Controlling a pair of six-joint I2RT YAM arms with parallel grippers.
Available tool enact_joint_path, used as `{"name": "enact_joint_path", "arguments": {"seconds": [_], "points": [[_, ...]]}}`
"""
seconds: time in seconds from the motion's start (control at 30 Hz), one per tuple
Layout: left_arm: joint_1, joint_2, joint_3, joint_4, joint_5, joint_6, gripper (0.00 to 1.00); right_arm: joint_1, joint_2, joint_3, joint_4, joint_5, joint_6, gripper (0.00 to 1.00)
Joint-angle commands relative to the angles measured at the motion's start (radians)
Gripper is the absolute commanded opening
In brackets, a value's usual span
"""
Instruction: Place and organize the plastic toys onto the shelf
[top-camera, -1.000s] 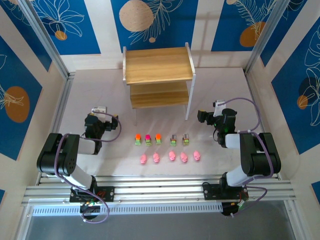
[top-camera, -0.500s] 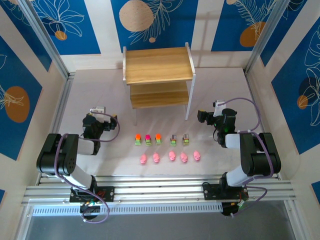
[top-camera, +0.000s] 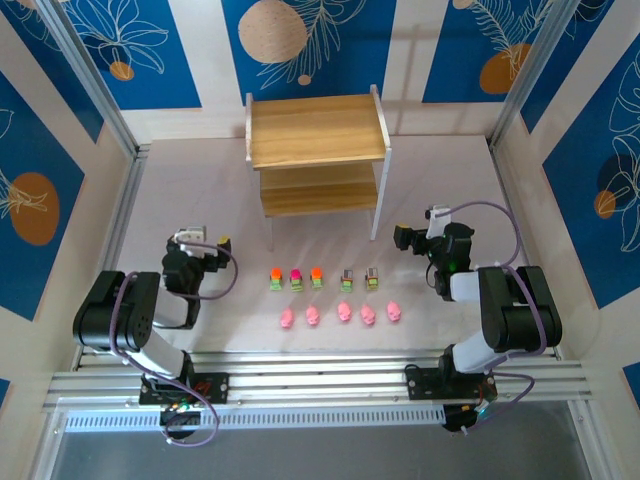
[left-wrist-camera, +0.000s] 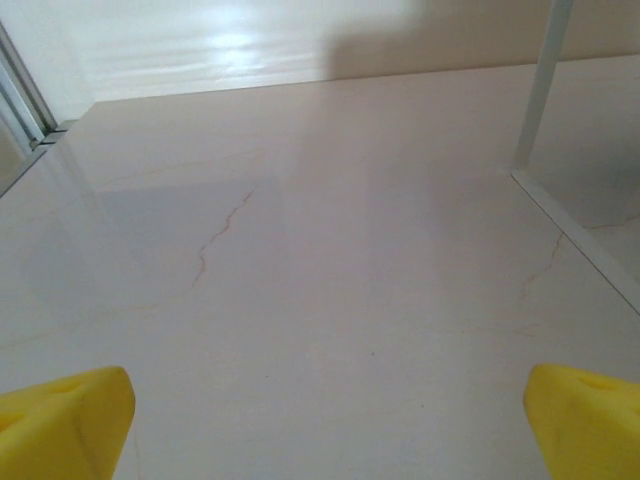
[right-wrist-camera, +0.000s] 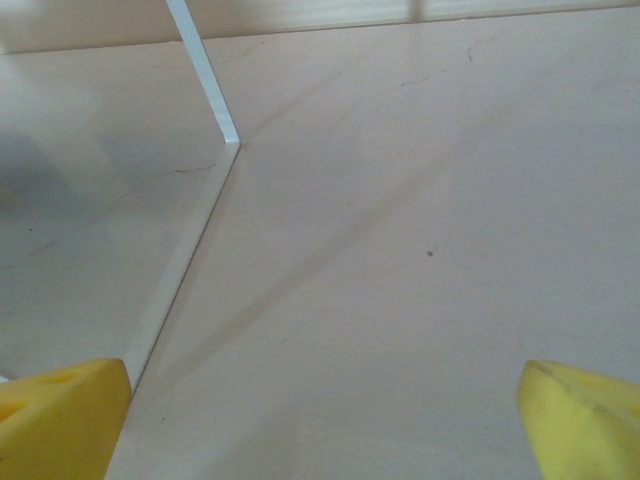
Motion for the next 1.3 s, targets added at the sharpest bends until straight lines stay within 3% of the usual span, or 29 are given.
{"name": "enact_joint_path", "arguments": {"seconds": [0.0,0.3,0.5,0.63,0.83,0.93,1.07,1.27], "points": [[-0.005,-0.032,-0.023,0.093,-0.035,-0.01,1.0,-0.009,-0.014,-0.021,0.063,-0.024,0.005,0.99],[-0.146,-0.199,-0.046,-0.003,-0.165,0.121,1.0,0.002,-0.11,-0.018,-0.018,0.002,0.0,0.99],[-0.261,-0.409,-0.03,-0.222,-0.306,0.162,1.0,0.015,-0.205,-0.004,-0.118,0.074,0.009,0.99],[-0.389,-0.524,-0.011,-0.346,-0.42,0.187,1.0,0.034,-0.277,0.032,-0.258,0.158,0.041,0.99],[-0.503,-0.687,-0.008,-0.489,-0.525,0.143,1.0,0.113,-0.364,0.071,-0.406,0.356,0.134,0.99],[-0.569,-0.775,0.008,-0.578,-0.564,0.126,1.0,0.147,-0.396,0.146,-0.583,0.444,0.218,0.99],[-0.633,-0.901,0.017,-0.701,-0.549,0.043,1.0,0.184,-0.459,0.245,-0.803,0.457,0.283,0.99],[-0.663,-1.02,0.078,-1.012,-0.536,-0.09,1.0,0.196,-0.606,0.226,-0.863,0.401,0.312,0.99]]}}
